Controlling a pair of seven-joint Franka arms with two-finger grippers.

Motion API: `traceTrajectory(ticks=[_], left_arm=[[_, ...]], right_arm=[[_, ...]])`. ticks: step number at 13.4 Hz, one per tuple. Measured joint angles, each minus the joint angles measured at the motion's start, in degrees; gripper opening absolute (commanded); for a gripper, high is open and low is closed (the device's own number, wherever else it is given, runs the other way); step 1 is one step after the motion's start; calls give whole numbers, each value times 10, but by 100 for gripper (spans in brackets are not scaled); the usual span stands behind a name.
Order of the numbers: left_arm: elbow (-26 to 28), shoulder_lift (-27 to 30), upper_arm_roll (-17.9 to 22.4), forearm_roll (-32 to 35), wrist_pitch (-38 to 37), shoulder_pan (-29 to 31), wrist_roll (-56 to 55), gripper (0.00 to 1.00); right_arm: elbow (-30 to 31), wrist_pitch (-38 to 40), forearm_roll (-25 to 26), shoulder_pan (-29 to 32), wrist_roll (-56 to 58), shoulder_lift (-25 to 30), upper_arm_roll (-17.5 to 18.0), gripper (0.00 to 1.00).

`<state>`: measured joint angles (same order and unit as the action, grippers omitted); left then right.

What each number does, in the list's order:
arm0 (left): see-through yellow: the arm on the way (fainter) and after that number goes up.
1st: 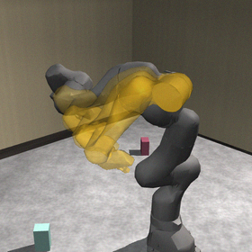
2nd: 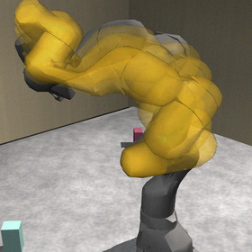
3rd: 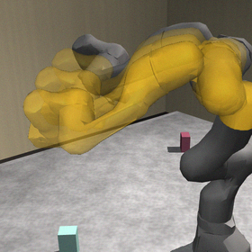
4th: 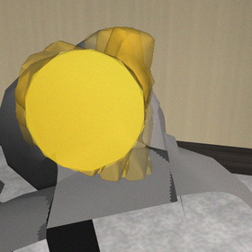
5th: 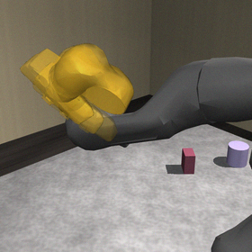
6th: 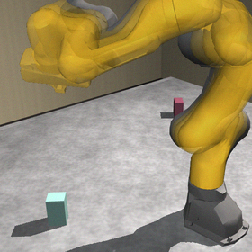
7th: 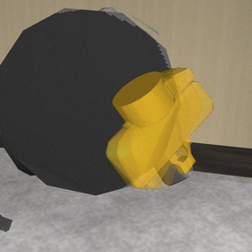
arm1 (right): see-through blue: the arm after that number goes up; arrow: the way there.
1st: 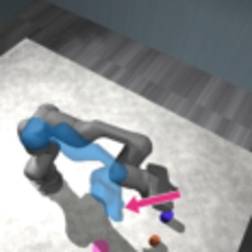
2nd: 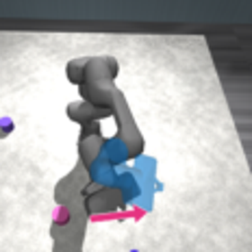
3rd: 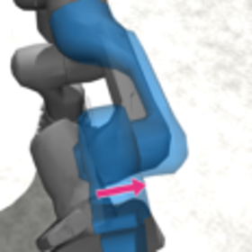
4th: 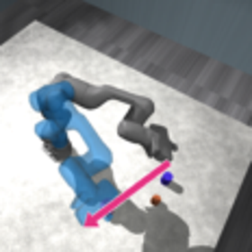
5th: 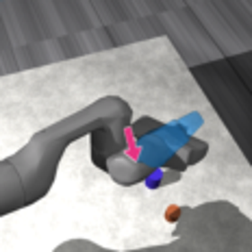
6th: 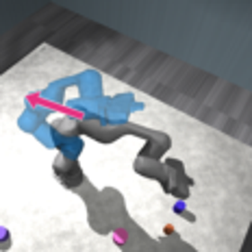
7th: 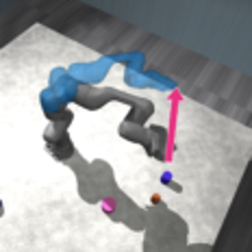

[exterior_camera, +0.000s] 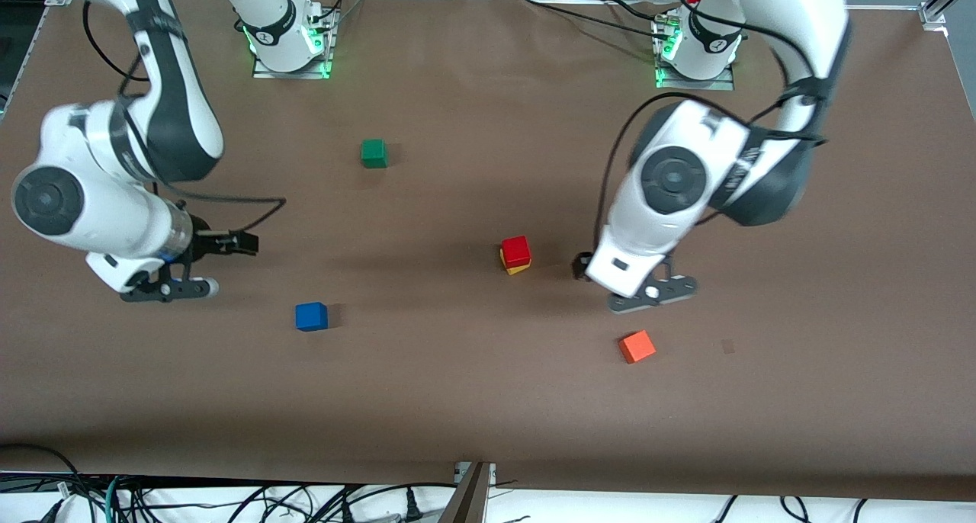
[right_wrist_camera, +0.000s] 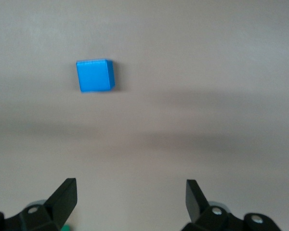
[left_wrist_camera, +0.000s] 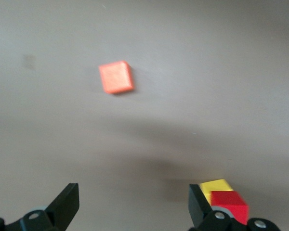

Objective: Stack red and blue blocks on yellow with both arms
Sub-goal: 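Grasp the blue cube with the right gripper while the left gripper withdraws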

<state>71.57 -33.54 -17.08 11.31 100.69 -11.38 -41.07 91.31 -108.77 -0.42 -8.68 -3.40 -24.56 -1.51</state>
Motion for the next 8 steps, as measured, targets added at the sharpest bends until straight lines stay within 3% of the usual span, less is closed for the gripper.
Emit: traceTrajectory(ticks=[5,8], left_arm=[[-34,39,-3,-3,-92,85,132,100],[-37,66,-3,-15,-129,125,186,100]], right_arm=[[1,-193,-2,-6,0,-130,8,100],[-39,-235,-2,-16,2,-170,26,100]])
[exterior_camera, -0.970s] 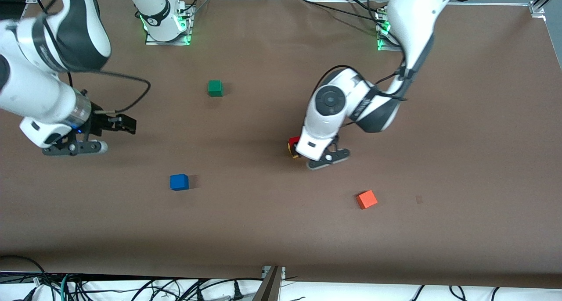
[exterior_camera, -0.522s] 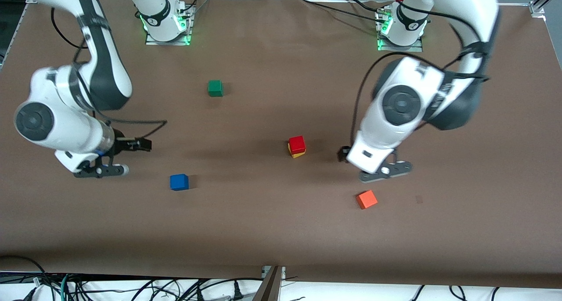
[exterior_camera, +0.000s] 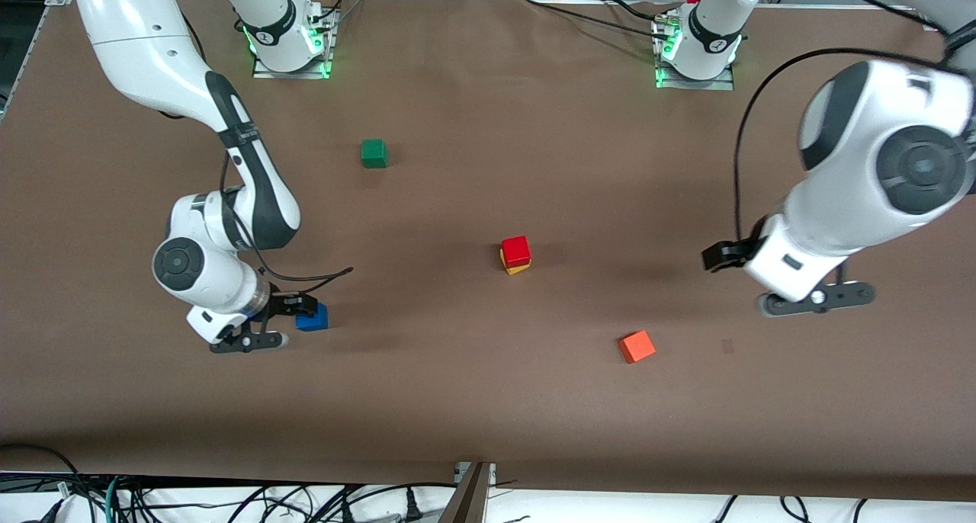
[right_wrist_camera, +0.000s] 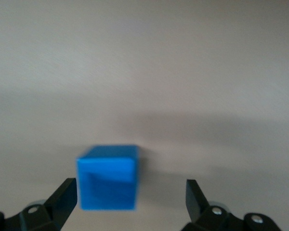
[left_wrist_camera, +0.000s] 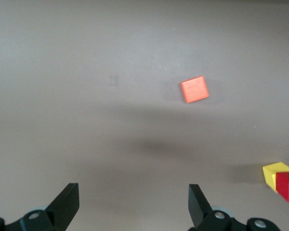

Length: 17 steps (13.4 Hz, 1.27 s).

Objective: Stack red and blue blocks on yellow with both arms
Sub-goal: 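Grasp the blue cube with the right gripper while the left gripper withdraws, then carry the blue cube with the right gripper above the red cube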

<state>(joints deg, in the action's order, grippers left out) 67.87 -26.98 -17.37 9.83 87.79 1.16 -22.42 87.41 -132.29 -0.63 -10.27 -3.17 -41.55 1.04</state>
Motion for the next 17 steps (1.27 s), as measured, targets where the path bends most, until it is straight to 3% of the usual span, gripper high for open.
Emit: traceTrajectory(ticks=[2,4,6,8,11,13,17], left_arm=[[-3,31,3,-24,-12,40,76,100],[0,80,38,-66,-43,64,125,100],[25,130,77,-89,-79,66,143,100],[65,166,80,-94,-83,62,148,100],[107,177,76,-94,-82,53,148,100],[115,175,80,-94,-81,53,148,100],[117,174,82,-94,-79,53,148,100]], right_arm=[[-41,1,0,-5,4,-23,7,100],[-63,0,0,-4,15,-49,8,98],[-67,0,0,-2,20,-63,8,87],[-68,0,0,-1,21,-70,7,68],[-68,9,-1,0,21,-72,7,45],[-73,33,-16,0,21,-68,9,42],[-144,160,-48,-11,-3,-48,26,42]])
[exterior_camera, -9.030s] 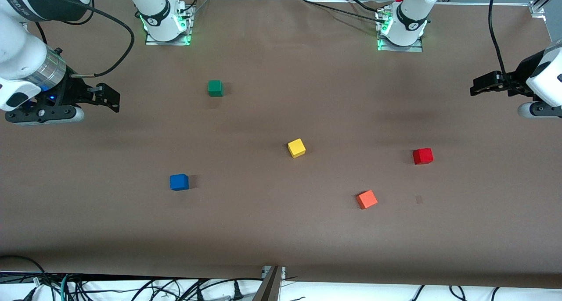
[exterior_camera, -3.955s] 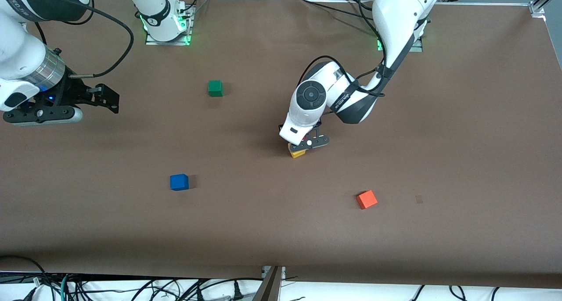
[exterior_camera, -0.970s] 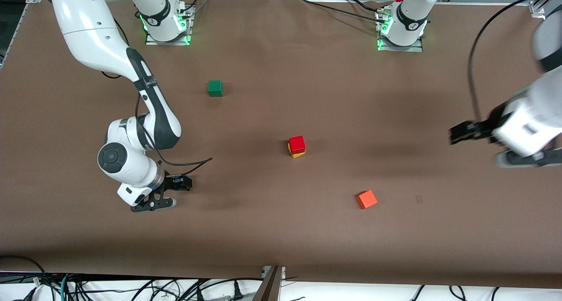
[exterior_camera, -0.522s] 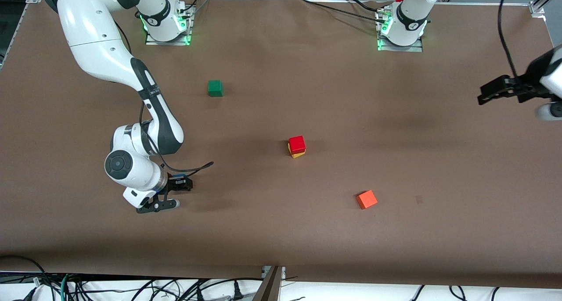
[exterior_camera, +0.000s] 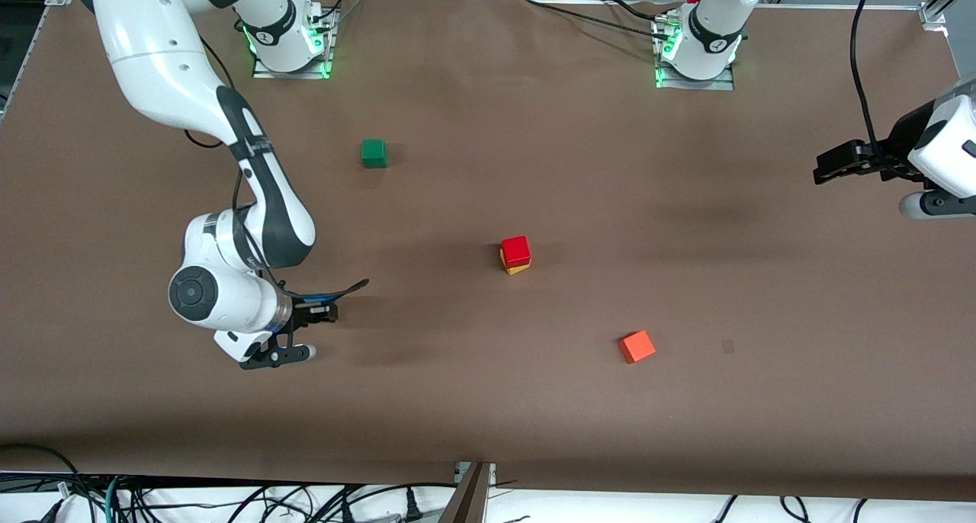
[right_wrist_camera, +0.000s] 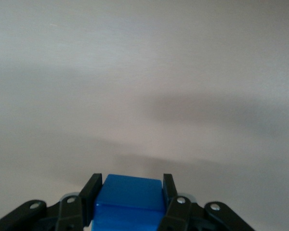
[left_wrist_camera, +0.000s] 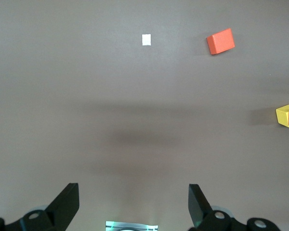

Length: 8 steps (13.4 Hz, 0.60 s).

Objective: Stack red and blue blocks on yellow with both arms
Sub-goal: 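Carry the blue cube with the right gripper above the red cube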

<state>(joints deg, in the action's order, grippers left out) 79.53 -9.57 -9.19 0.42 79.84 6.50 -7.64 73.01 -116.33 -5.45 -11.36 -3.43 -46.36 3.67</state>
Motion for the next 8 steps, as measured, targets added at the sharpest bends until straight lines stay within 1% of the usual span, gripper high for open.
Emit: traceTrajectory(ticks=[2,4,6,8], left_arm=[[0,-1,0,0,0,0,0,100],[0,-1,1,0,1,0,0,100],[0,-1,1,0,1,1,0,100],[0,-1,1,0,1,2,0,100]], right_arm=[[-18,32,-2,-23,-46,12,4,42],[-22,42,-2,-65,-111,20,7,43],[-28,42,-1,-128,-200,21,7,43],[-54,38,-1,-195,-295,21,6,43]])
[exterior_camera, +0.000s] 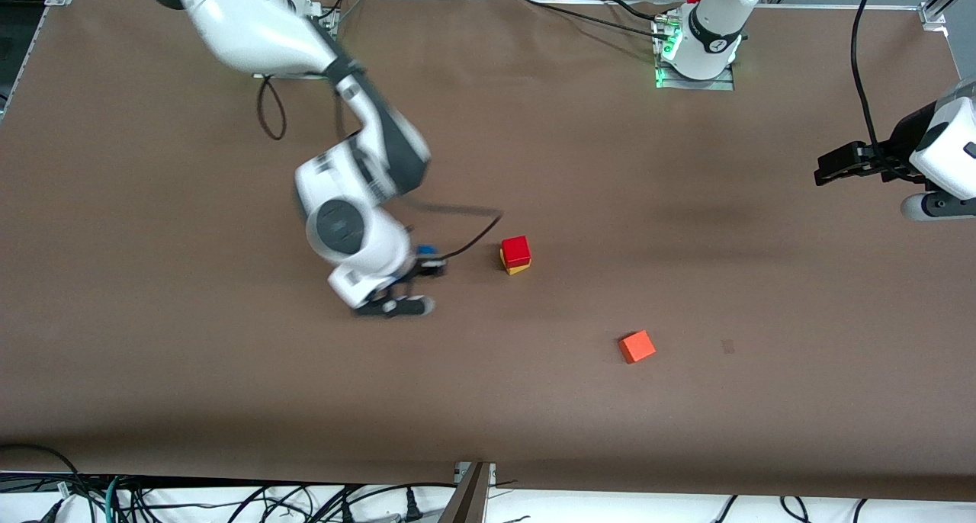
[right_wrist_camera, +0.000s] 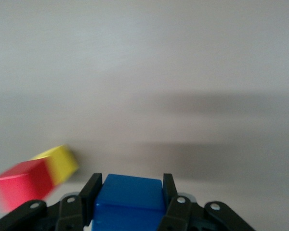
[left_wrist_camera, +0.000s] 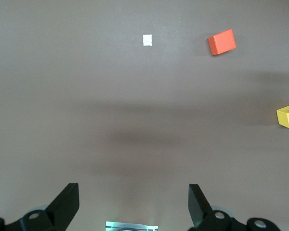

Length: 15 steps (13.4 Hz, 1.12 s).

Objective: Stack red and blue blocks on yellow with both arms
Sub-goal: 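Carry the blue cube with the right gripper above the red cube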

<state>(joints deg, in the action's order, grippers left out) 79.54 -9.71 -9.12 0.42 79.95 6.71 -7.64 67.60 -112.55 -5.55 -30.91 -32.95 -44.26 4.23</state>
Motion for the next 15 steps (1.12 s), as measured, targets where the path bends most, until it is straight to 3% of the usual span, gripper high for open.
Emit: traceTrajectory(ticks=[5,7,15], left_arm=[[0,-1,0,0,0,1,0,100],[0,-1,0,0,0,1,0,100],[0,-5,0,0,0,1,0,100]], right_arm=[[-18,-68,7,-91,-45,-6,-4,43],[-18,-95,43,-110,-44,-19,-5,43],[-20,-115,116,-130,-41,-36,-7,44]])
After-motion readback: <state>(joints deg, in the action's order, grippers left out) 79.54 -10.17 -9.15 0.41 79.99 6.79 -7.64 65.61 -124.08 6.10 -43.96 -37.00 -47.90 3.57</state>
